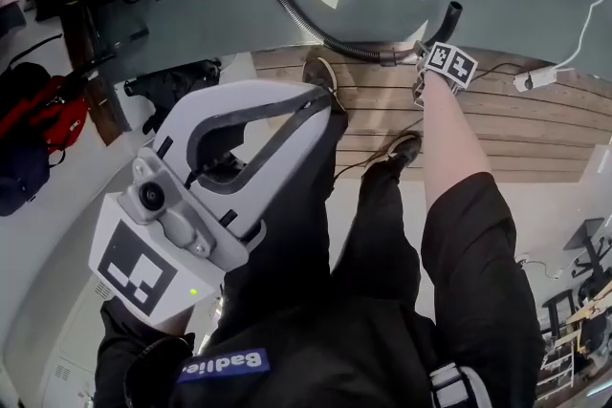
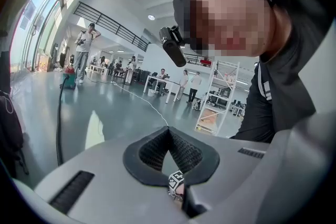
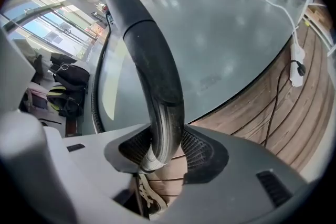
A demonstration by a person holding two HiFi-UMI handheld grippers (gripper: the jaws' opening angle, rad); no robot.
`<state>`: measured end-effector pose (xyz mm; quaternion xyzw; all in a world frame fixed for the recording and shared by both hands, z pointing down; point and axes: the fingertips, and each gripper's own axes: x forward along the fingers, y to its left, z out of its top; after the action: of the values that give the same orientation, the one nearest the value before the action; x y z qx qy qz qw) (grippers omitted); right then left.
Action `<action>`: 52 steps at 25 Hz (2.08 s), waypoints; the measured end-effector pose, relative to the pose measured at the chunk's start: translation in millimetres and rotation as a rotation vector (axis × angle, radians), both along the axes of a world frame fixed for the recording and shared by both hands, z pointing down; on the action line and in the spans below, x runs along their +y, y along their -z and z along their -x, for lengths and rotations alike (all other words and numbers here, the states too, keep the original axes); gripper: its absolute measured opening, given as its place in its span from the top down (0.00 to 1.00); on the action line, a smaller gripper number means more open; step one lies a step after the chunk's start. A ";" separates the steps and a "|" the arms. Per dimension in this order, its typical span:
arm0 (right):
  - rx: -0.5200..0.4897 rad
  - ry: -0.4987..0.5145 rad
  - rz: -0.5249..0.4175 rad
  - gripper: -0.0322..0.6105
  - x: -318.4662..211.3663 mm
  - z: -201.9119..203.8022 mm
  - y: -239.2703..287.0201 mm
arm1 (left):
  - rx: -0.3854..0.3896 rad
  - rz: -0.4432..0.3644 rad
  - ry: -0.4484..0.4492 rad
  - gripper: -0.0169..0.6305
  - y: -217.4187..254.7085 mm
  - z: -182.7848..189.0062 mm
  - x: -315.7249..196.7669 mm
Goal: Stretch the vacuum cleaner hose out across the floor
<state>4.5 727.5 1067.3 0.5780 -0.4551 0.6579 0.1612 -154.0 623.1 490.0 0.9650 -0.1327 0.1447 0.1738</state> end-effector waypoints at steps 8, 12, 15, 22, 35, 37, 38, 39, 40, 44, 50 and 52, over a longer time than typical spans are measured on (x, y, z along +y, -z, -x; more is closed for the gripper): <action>-0.016 0.003 -0.035 0.60 1.1 -6.9 -11.4 | -0.013 0.015 -0.039 0.98 -14.1 -5.6 21.7; -0.032 0.002 -0.066 0.58 13.5 -17.5 22.4 | 0.012 0.015 -0.058 0.98 7.5 -19.5 36.5; -0.058 0.030 -0.092 0.58 40.0 -10.9 71.1 | 0.030 0.016 -0.066 0.98 37.8 -24.3 55.7; -0.213 0.011 -0.223 0.58 125.0 9.4 239.1 | 0.106 -0.017 0.003 0.98 130.0 -26.7 99.6; -0.238 0.267 -0.651 0.59 138.7 19.1 570.5 | 0.206 -0.113 0.098 0.98 258.6 -15.4 187.5; -0.230 0.319 -0.744 0.59 138.7 26.5 617.9 | 0.221 -0.117 0.104 0.98 274.4 -16.9 205.3; -0.222 0.348 -0.788 0.59 138.3 30.1 640.8 | 0.228 -0.123 0.107 0.98 281.9 -17.9 212.6; -0.213 0.378 -0.832 0.60 137.6 34.1 663.0 | 0.233 -0.130 0.110 0.98 289.1 -18.5 218.5; -0.204 0.406 -0.875 0.61 137.6 39.0 684.2 | 0.236 -0.135 0.113 0.98 295.4 -18.4 223.7; -0.166 0.521 -1.028 0.64 146.8 67.0 754.6 | 0.242 -0.144 0.142 0.98 311.2 -8.2 242.2; -0.035 0.706 -1.209 0.72 171.7 89.7 827.7 | 0.253 -0.147 0.145 0.98 321.2 -3.2 269.9; 0.026 0.761 -1.275 0.79 179.6 91.4 852.5 | 0.256 -0.158 0.128 0.98 325.9 -7.3 279.0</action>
<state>-87.0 907.1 214.8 0.3696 -0.9156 0.1578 0.0166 -146.7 902.0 164.1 0.9758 -0.1819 -0.0020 0.1215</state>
